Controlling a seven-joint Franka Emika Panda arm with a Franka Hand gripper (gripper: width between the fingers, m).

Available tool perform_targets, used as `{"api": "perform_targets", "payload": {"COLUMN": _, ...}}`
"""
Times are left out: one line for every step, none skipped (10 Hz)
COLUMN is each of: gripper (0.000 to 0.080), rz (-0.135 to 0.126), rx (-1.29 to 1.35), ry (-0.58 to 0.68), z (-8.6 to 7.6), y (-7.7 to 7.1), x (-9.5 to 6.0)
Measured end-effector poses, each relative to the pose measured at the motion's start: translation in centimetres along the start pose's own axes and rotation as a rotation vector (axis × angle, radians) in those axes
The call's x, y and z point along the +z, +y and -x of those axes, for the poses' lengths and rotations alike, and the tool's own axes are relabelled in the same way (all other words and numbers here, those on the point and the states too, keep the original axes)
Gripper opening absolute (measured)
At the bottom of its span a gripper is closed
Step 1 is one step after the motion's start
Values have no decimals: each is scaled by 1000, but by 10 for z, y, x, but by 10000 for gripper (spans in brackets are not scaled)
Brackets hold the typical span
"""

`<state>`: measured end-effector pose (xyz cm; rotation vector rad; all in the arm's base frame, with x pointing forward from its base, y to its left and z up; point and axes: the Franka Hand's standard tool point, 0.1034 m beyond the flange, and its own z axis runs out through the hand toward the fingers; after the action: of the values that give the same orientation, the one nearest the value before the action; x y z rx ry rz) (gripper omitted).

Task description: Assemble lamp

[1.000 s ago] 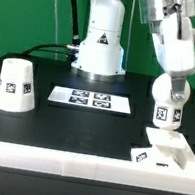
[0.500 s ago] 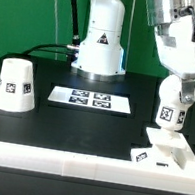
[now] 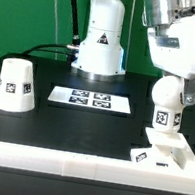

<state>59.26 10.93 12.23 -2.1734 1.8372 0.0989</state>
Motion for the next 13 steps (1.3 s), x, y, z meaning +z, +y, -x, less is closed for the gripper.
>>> {"api": "perform_targets", "payload": {"gripper": 698, "rz": 1, "rx": -82, "ry": 3, "z": -3, "y": 0, "x": -1}}
{"api": "perform_targets", "payload": {"gripper": 698, "rz": 5, "rx": -203, "ry": 10, "z": -5, "y": 1, "x": -1}}
{"api": "perform_targets", "payload": {"gripper": 698, "rz": 5, "rx": -280, "ry": 14, "z": -9, "y": 3, "x": -1}}
{"api": "perform_targets", "payload": {"gripper": 698, "rz": -2, "rx": -361, "ry": 25, "z": -11, "y": 4, "x": 0}}
{"api": "perform_targets", "payload": {"gripper": 698, "rz": -1, "rx": -421, "ry": 26, "z": -12, "y": 4, "x": 0}}
{"api": "perform_targets", "payload": {"gripper": 698, "rz": 0, "rx": -473, "ry": 26, "z": -12, "y": 5, "x": 0}}
{"api": "perform_targets", "payload": {"gripper": 698, "rz": 2, "rx": -577, "ry": 26, "z": -12, "y": 5, "x": 0}}
{"api": "perform_targets", "payload": {"gripper": 698, "rz": 3, "rx": -612, "ry": 26, "z": -13, "y": 5, "x": 0}}
{"api": "perform_targets", "payload": {"gripper": 698, "rz": 4, "rx": -702, "ry": 27, "z": -13, "y": 5, "x": 0}}
{"api": "perform_targets", "payload": {"gripper": 698, "rz": 20, "rx": -840, "ry": 37, "z": -14, "y": 5, "x": 0}}
{"api": "perform_targets", "payload": {"gripper": 698, "rz": 32, "rx": -952, "ry": 45, "z": -15, "y": 4, "x": 0}}
{"api": "perform_targets", "payload": {"gripper": 698, "rz": 49, "rx": -1084, "ry": 48, "z": -16, "y": 3, "x": -1}}
{"api": "perform_targets", "payload": {"gripper": 698, "rz": 65, "rx": -1221, "ry": 56, "z": -18, "y": 1, "x": -3}}
